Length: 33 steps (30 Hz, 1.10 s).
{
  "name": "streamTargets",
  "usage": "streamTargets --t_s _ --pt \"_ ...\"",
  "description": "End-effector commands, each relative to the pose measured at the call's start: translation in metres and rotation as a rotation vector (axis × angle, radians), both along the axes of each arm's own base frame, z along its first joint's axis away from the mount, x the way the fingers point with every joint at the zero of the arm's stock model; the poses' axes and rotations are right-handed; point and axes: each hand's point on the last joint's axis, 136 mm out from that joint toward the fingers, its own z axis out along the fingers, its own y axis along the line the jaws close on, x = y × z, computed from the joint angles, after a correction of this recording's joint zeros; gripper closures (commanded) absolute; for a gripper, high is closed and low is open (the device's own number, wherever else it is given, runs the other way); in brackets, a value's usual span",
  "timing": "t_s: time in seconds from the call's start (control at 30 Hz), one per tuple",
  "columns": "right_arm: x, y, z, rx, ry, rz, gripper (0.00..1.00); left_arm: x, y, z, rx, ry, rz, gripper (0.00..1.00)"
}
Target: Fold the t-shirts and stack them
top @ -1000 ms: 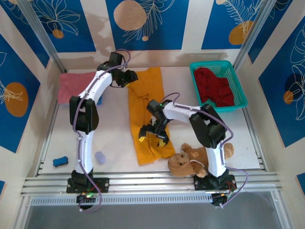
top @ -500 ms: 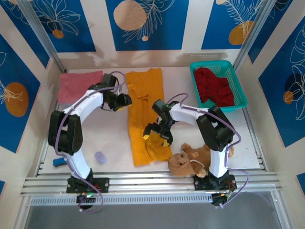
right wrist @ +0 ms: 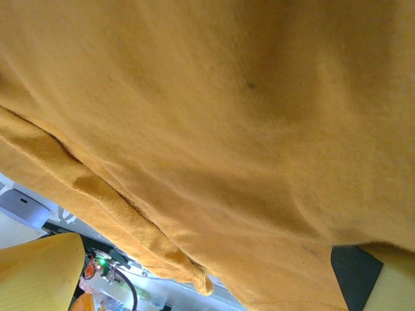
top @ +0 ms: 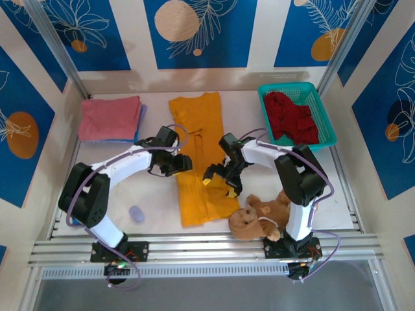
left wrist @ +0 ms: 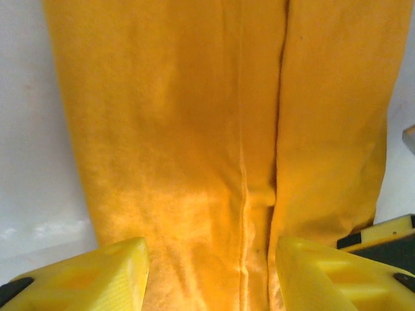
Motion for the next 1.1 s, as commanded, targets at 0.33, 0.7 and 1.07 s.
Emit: streamTargets --t_s 0.33,0.7,1.07 --pt "0.037 -0.025 0.049 0.003 -0.198 -0.087 0.01 -0.011 -0.038 -0.015 0.012 0.016 -0.047 0.44" --pt "0.03 -0.016 0.06 0.006 -0.219 -0.072 0.0 -0.031 -0.007 -0.07 0.211 0.12 -0.089 0.42" --pt "-0.009 0.004 0.042 -0.08 -0.183 -0.039 0.0 -0.048 0.048 -0.088 0.389 0.146 -0.112 0.41"
